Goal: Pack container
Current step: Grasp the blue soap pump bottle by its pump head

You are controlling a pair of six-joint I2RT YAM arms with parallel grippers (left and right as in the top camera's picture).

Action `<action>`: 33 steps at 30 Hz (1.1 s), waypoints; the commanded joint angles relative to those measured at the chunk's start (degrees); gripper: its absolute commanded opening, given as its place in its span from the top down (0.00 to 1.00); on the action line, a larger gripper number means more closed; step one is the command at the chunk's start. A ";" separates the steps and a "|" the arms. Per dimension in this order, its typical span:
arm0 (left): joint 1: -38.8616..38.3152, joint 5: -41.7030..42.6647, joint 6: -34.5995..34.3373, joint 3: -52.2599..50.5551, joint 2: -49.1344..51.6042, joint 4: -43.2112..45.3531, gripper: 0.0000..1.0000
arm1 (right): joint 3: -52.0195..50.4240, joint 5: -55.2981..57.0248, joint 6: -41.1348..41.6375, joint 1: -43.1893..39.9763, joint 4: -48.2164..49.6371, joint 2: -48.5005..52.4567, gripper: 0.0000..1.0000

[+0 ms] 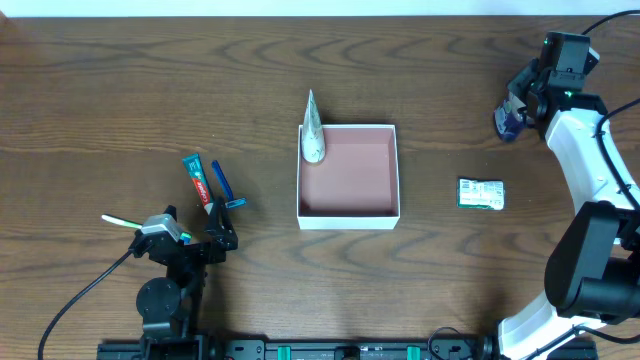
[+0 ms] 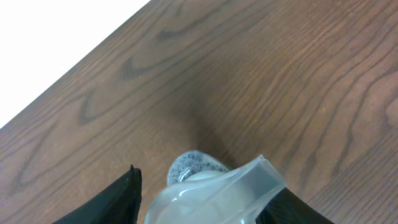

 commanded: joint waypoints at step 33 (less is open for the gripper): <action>0.39 0.00 0.52 -1.57 -0.26 -0.87 0.02 | 0.28 -14.25 -19.87 -0.17 1.68 -9.57 0.99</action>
